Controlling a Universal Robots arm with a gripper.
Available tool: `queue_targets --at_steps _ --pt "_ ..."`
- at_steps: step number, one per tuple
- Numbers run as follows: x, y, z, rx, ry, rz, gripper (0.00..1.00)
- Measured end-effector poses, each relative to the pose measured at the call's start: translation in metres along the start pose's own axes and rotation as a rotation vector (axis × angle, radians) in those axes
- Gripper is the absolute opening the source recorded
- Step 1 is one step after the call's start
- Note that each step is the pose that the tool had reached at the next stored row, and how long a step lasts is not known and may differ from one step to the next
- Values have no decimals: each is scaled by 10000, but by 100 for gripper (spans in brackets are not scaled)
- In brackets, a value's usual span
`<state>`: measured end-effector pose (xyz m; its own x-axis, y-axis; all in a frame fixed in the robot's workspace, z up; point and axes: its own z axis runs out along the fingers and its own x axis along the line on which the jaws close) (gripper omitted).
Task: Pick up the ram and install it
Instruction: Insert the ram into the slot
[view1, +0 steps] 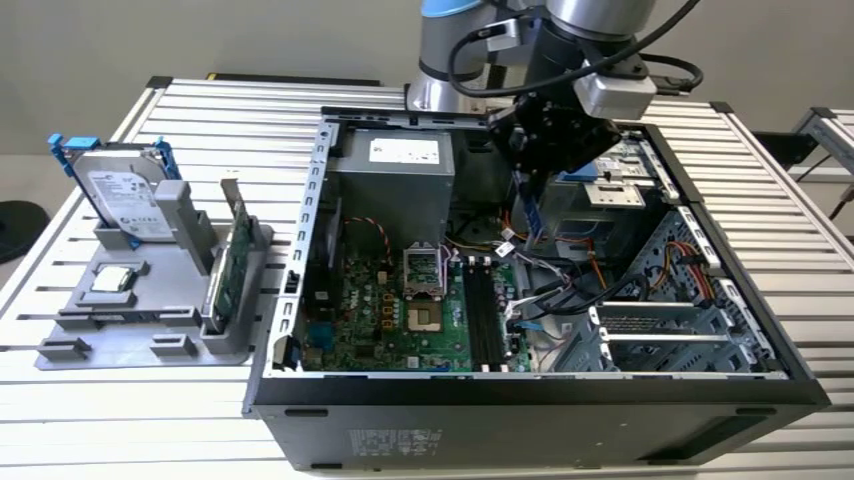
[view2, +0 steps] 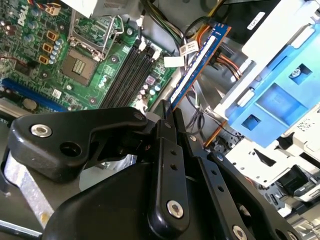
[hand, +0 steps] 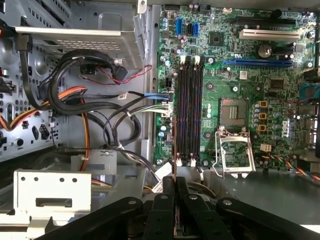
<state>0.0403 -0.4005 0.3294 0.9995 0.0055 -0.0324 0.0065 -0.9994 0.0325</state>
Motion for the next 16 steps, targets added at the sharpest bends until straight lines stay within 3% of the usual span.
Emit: queue_targets --at_steps 8,16 --pt "-14 -2 62 -8 7 0 0" --pt "-14 -3 69 -10 7 1 0"
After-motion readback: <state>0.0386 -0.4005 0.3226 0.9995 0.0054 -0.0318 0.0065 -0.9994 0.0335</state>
